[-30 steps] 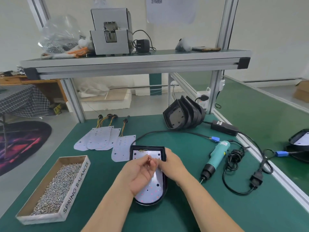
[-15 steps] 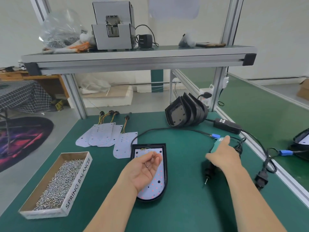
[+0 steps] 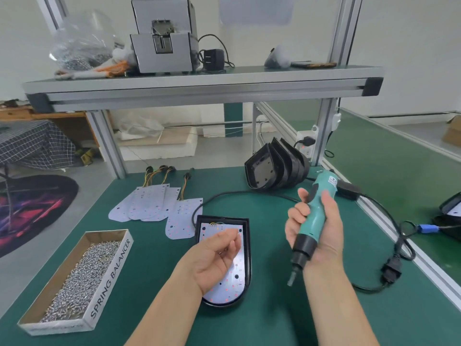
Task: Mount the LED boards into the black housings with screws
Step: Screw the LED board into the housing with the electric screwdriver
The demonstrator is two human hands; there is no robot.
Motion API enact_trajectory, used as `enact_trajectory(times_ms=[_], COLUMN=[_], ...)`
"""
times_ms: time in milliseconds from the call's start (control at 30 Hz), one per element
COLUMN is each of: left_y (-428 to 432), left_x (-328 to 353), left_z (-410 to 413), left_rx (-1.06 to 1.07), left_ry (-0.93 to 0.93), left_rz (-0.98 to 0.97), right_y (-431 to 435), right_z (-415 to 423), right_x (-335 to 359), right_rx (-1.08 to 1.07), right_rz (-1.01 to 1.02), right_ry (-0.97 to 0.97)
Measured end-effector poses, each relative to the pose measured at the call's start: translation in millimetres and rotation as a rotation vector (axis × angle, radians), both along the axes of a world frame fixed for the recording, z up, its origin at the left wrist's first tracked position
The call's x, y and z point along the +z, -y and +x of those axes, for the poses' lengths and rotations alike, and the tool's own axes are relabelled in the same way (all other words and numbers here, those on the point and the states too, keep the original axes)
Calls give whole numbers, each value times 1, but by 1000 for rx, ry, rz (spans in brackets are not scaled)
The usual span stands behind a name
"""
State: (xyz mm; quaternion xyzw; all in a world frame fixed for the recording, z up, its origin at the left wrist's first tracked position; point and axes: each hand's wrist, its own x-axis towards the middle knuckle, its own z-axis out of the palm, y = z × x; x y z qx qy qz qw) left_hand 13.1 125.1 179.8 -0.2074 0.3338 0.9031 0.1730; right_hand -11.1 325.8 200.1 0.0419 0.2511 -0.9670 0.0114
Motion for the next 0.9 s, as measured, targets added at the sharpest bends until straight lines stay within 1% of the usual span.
enact_trajectory(times_ms=[133, 200, 300, 433, 567, 900], left_y=[-2, -2, -2, 1, 1, 1], left_x=[0, 0, 1, -3, -4, -6], left_z=[1, 1, 2, 2, -1, 0], left_rx=[-45, -63, -53, -34, -33, -10], left_ry=[-29, -41, -43, -37, -33, -41], left_rz=[-45, -47, -40, -45, -47, -43], right_y=[34, 44, 48, 48, 54, 57], right_z=[-11, -15, -20, -23, -20, -21], right_x=[17, 24, 32, 39, 37, 36], right_rx=[-230, -292, -387, -516, -549, -570], right_rz=[97, 122, 100, 101, 180, 181], right_ry=[29, 34, 37, -22, -65, -71])
